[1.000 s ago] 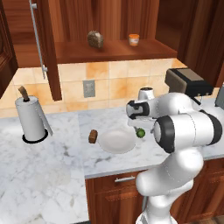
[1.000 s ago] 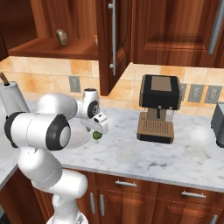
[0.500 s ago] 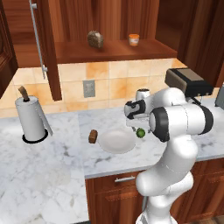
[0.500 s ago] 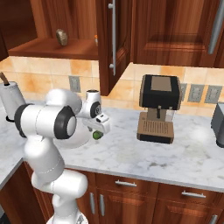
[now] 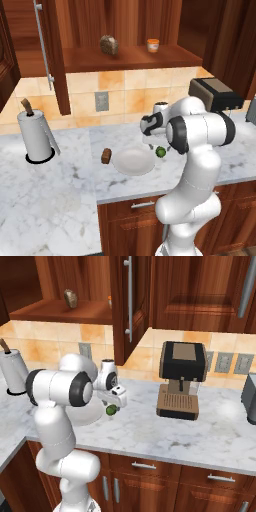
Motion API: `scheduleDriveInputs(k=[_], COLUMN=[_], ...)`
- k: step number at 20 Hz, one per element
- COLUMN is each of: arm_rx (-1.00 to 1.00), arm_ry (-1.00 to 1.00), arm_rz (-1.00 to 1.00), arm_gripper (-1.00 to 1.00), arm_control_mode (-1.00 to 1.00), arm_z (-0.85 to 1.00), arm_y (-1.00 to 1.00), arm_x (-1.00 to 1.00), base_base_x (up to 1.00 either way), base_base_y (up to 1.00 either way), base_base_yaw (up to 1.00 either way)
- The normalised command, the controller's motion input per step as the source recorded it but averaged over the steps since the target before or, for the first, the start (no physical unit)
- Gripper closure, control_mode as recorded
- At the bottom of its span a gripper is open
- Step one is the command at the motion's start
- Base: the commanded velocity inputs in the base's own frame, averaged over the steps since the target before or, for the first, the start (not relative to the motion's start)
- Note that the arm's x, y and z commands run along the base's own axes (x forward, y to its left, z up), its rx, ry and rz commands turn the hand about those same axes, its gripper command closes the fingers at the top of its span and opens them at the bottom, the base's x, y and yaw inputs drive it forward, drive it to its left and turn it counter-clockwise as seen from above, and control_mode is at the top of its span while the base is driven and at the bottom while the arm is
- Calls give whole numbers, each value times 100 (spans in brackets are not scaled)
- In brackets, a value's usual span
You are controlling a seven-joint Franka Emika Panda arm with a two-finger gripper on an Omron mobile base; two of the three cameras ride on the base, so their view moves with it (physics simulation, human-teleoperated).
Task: Pick the avocado and bread from the counter and place them on the plate. Then pick the jam from the cabinet and place it next to the plate. Lastly close the cabinet door.
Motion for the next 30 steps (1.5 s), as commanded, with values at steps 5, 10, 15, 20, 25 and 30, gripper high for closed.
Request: scheduleDriveInputs(k=[5, 10, 15, 20, 25, 30], arm_rx=[0, 0, 0, 0, 0, 0], arm_ry=[0, 0, 0, 0, 0, 2], arm_rz=[-2, -4, -3, -4, -6, -13], arm_gripper=[-100, -100, -100, -100, -100, 100], arm_control_mode=[-100, -100, -100, -100, -100, -100], arm_z=[-22, -16, -22, -29, -34, -34], arm_y=[-11, -8, 0, 0, 0, 1], arm_x=[0, 0, 0, 0, 0, -7], base_base_x=[0, 0, 0, 0, 0, 0], base_base_y=[0, 0, 0, 0, 0, 0], base_base_yaw=[0, 0, 0, 0, 0, 0])
